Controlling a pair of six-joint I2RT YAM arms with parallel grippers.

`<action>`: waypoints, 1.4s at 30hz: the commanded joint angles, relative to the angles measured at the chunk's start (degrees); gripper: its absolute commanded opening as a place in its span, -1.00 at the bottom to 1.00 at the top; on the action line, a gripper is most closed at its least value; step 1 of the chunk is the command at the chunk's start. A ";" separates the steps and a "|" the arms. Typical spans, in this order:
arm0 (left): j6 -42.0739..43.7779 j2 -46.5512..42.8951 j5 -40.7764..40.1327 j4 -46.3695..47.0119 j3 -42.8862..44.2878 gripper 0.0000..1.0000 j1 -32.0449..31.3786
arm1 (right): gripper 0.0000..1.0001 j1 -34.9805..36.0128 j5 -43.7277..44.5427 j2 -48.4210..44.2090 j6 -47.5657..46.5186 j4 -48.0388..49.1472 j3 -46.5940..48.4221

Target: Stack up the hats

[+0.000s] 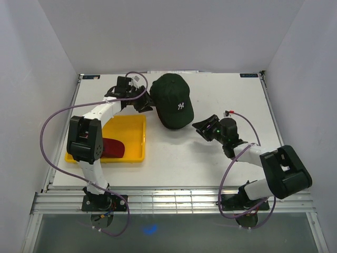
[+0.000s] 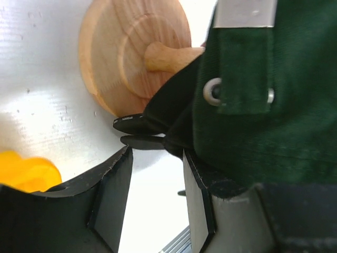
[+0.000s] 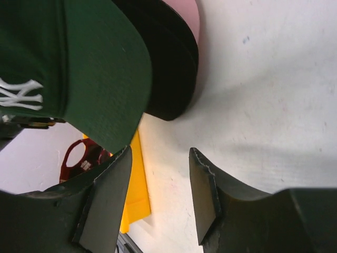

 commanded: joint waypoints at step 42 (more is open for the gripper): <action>-6.27 -5.72 23.35 27.44 -15.46 0.18 3.59 | 0.21 -12.38 -27.99 20.16 -3.00 19.64 17.67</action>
